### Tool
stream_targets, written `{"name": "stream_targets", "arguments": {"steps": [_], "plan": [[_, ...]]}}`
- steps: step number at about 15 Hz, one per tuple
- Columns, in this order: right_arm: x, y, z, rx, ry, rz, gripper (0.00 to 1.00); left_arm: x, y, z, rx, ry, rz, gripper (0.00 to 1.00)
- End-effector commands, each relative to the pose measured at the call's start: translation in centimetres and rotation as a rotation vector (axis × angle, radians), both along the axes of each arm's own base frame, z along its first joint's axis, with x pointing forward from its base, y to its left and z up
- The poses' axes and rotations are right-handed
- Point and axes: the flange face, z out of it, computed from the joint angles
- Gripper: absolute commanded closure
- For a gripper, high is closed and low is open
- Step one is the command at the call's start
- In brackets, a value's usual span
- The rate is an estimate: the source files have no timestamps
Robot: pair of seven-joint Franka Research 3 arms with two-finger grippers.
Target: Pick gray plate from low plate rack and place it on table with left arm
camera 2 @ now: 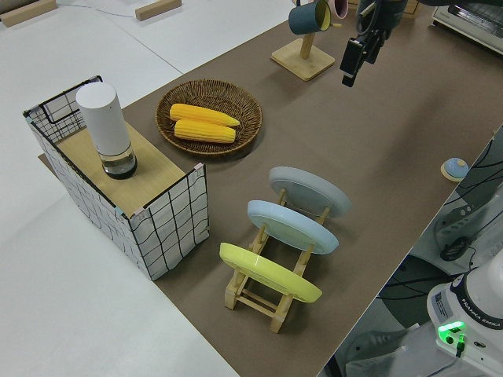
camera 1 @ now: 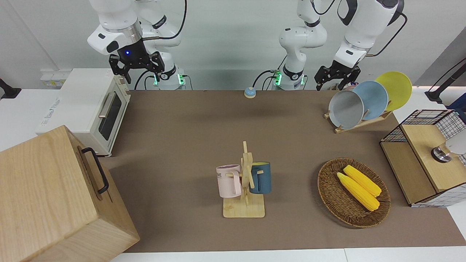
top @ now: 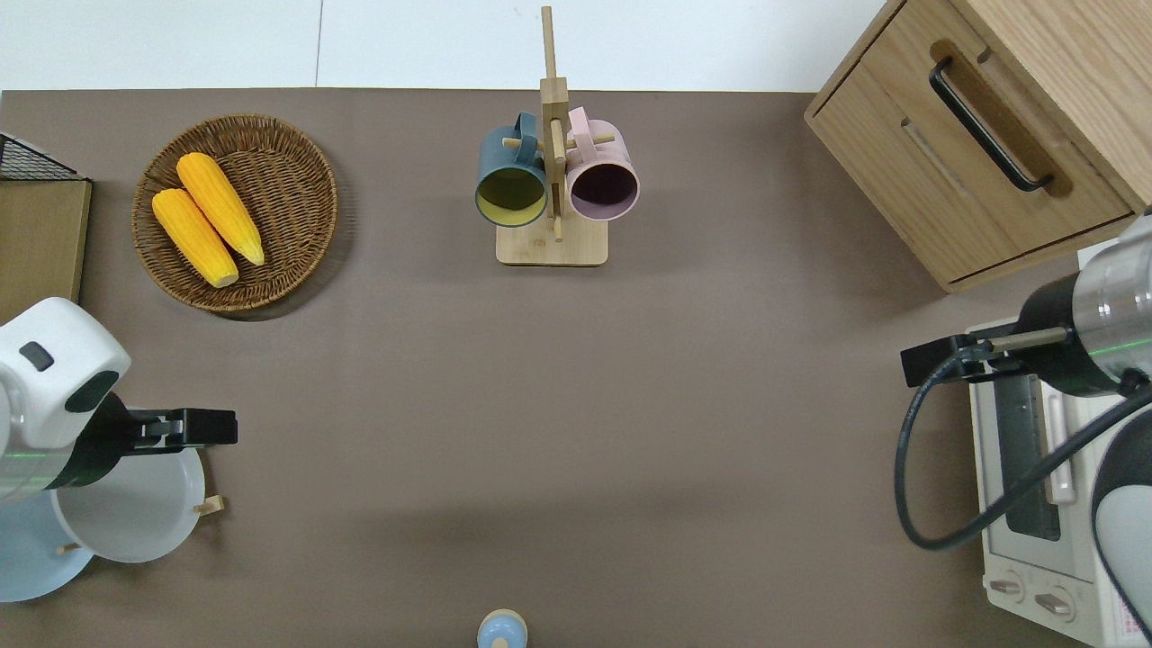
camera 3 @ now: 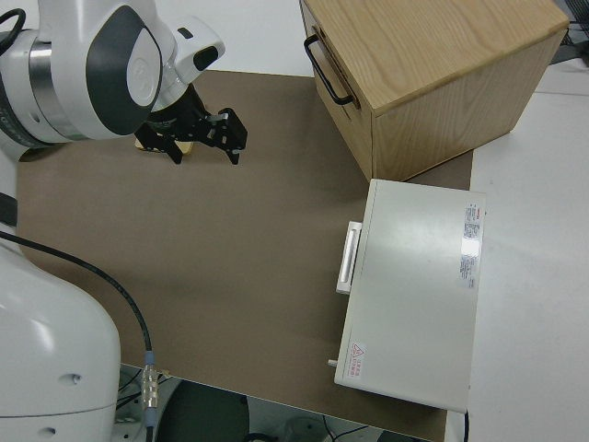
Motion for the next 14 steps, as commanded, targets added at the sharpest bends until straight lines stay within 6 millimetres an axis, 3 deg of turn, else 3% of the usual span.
{"name": "stream_targets", "arguments": {"steps": [1, 10, 14], "plan": [[-0.23, -0.11, 0.29, 0.009, 0.007, -0.003, 0.013, -0.37, 0.20, -0.25, -0.003, -0.003, -0.013, 0.01], [-0.23, -0.11, 0.29, 0.009, 0.007, -0.003, 0.011, -0.51, -0.02, -0.34, -0.004, 0.006, -0.049, 0.01], [-0.23, -0.11, 0.29, 0.009, 0.007, -0.003, 0.011, -0.43, 0.77, -0.32, -0.004, 0.004, -0.032, 0.01]]}}
